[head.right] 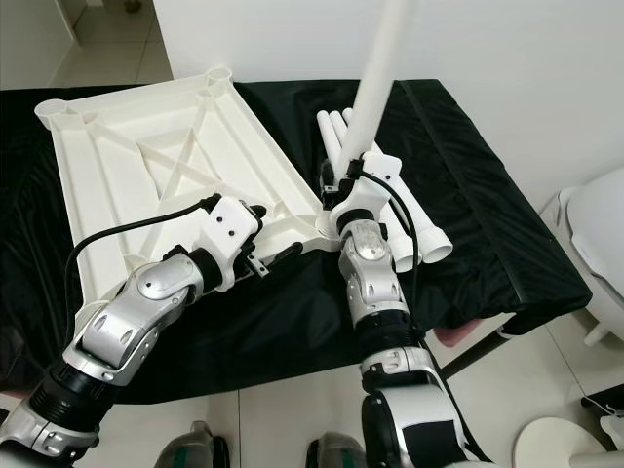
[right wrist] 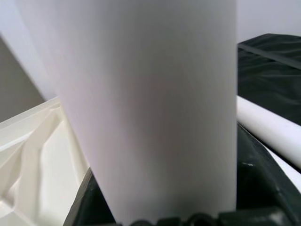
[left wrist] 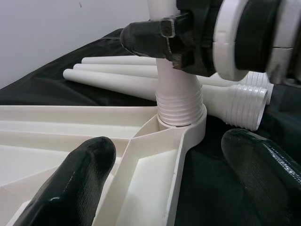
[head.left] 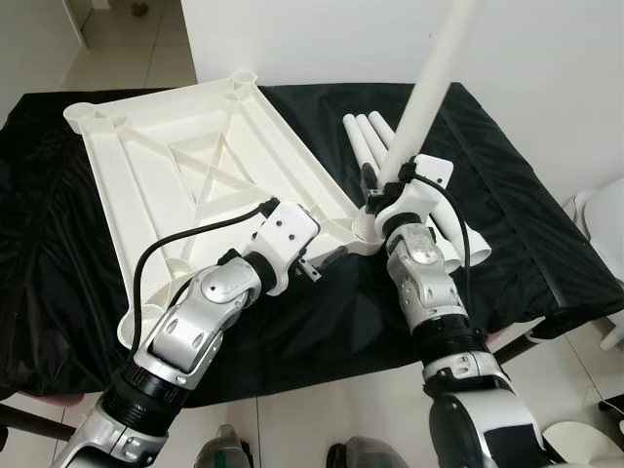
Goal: Building children table
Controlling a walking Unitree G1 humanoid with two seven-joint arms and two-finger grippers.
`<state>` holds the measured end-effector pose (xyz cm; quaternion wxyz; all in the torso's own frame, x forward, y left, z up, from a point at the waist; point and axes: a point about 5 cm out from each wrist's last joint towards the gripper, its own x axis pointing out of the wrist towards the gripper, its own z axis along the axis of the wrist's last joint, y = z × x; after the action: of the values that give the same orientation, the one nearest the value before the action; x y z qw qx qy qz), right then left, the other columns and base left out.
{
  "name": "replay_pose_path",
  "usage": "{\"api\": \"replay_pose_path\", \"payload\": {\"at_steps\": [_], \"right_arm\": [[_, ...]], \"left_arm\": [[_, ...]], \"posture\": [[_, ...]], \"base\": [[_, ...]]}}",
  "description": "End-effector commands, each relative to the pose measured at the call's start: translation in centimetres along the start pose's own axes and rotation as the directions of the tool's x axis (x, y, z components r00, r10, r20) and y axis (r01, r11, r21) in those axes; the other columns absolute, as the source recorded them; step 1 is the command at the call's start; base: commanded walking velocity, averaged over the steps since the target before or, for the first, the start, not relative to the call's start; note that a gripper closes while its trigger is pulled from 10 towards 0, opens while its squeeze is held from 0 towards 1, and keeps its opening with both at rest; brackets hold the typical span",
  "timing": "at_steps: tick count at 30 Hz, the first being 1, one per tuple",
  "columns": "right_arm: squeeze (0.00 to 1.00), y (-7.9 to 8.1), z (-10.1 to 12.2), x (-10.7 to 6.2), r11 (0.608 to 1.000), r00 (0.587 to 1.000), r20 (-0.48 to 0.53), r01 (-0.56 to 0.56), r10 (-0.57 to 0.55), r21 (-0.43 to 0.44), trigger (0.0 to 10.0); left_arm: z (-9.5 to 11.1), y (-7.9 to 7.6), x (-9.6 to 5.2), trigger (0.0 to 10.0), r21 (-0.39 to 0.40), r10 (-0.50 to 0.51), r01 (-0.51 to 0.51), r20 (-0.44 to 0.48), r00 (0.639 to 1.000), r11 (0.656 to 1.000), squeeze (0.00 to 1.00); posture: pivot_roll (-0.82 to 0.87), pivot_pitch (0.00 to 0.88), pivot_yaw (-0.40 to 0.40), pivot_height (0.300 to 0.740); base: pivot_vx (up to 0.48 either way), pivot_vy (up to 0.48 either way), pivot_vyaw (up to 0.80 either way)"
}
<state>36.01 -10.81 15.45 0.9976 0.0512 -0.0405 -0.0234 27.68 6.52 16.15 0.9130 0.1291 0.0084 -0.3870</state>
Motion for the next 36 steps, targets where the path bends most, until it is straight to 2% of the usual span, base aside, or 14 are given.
{"api": "replay_pose_path", "payload": {"at_steps": [1,4,9,17,21,26,30,36], "right_arm": [[0.0,-1.1,-3.0,-0.7,0.996,0.987,-0.133,0.09,-0.093,-0.025,10.0],[0.0,-0.9,-3.0,-0.6,0.994,0.986,-0.127,0.101,-0.104,-0.031,10.0],[0.0,0.6,-3.0,-0.6,0.994,0.989,-0.111,0.094,-0.1,-0.06,10.0],[0.0,1.6,-3.1,-0.8,0.992,0.992,-0.083,0.086,-0.093,-0.089,10.0],[0.0,1.5,-2.5,-0.6,0.994,0.995,-0.048,0.089,-0.092,-0.064,10.0],[0.0,0.9,-0.4,-0.1,0.995,0.995,0.057,0.084,-0.08,-0.054,10.0],[0.0,0.4,-0.8,-0.3,0.992,0.993,0.047,0.113,-0.11,-0.062,10.0],[0.0,0.7,-1.6,-0.6,0.983,0.986,0.042,0.164,-0.161,-0.086,10.0]], "left_arm": [[0.1,-0.5,0.0,10.0,0.001,-0.09,0.09,-0.002,0.996,0.996,0.0],[0.1,-0.5,0.0,10.0,0.001,-0.089,0.089,-0.001,0.996,0.996,0.0],[0.2,-0.6,0.1,10.0,0.0,-0.086,0.086,0.002,0.996,0.996,0.0],[0.2,-0.6,0.0,10.0,-0.005,-0.074,0.074,0.004,0.997,0.997,0.0],[0.1,-0.6,0.0,10.0,-0.008,-0.072,0.072,0.003,0.997,0.997,0.0],[0.0,-0.6,0.0,10.0,-0.007,-0.071,0.071,0.0,0.997,0.997,0.0],[0.0,-0.6,0.1,10.0,-0.006,-0.075,0.075,0.003,0.997,0.997,0.0],[0.1,-0.7,0.3,10.0,-0.007,-0.081,0.081,0.009,0.997,0.997,0.0]], "posture": [[0.01,0.013,-0.002,0.74],[0.01,0.01,-0.004,0.74],[0.02,0.01,-0.011,0.74],[0.03,0.011,-0.022,0.74],[0.02,0.01,-0.024,0.74],[0.02,0.009,-0.023,0.74],[0.01,0.008,-0.021,0.74],[0.01,0.003,-0.022,0.74]], "base": [[0.0,0.0,0.0],[0.0,0.0,0.0],[0.0,0.0,0.0],[0.0,0.0,0.0],[0.0,0.0,0.0],[0.0,0.0,0.0],[0.0,0.0,0.0],[0.0,0.0,0.0]]}}
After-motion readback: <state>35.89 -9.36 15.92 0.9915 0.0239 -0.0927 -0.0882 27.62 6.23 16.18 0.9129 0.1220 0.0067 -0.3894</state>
